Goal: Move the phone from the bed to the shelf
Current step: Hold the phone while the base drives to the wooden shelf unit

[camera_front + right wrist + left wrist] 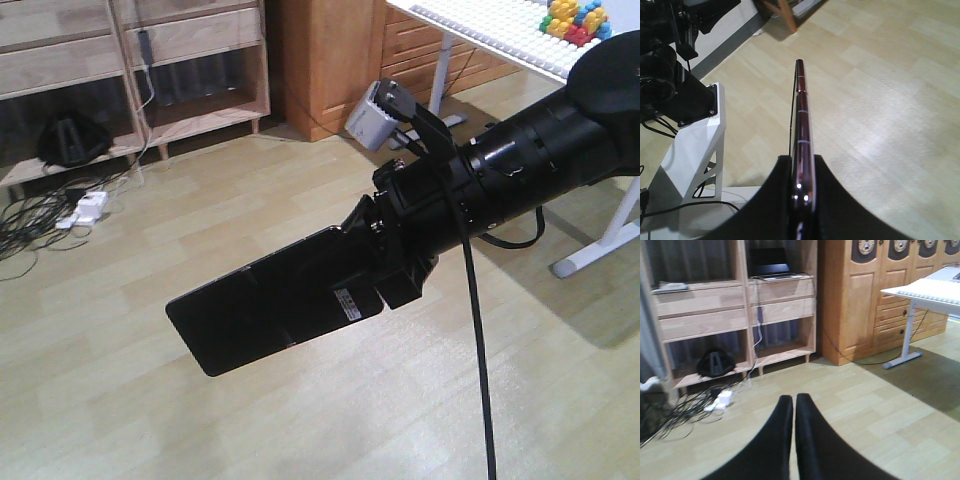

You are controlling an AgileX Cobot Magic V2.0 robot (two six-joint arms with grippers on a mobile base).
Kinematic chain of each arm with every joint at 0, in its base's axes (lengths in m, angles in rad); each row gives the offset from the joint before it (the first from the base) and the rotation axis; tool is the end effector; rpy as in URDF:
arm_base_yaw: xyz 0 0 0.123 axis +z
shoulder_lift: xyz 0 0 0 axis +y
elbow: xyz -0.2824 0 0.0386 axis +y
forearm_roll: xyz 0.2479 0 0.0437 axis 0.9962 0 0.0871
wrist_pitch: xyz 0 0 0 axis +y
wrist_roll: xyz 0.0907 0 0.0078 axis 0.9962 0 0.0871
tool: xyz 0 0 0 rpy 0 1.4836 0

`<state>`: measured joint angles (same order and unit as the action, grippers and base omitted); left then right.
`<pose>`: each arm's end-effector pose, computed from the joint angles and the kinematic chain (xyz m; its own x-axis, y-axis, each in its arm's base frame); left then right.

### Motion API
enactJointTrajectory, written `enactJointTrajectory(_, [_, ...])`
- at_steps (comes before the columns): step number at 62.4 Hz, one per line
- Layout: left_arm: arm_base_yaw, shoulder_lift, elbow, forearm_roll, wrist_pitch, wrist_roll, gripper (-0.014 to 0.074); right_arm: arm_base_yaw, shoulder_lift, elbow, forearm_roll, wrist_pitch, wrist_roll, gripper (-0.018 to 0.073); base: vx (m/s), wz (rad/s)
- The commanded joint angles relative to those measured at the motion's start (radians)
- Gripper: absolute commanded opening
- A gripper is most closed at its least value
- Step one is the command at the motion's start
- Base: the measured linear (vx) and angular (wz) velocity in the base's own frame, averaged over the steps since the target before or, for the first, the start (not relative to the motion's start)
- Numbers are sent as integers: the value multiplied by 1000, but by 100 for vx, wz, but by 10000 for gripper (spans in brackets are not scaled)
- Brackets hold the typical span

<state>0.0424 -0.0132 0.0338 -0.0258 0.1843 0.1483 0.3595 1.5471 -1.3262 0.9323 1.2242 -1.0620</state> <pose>0.0562 0.0020 0.1856 -0.1210 0.1176 -0.9857 -0.0230 0.9924 0.1212 0.2632 0.1724 0.3399 -0.3885 -0.5601 -0.7317 -0.9212 0.2184 0.3219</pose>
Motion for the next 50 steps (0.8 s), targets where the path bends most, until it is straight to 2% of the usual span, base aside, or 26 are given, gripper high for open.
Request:
enactJointTrajectory(1, [-4, -13, -21, -9, -72, -6, 1, -2, -43, -25, 77, 62, -8, -3, 52, -24])
enactJointTrajectory(50, [-4, -13, -21, -9, -72, -6, 1, -2, -43, -25, 77, 62, -8, -3, 52, -14])
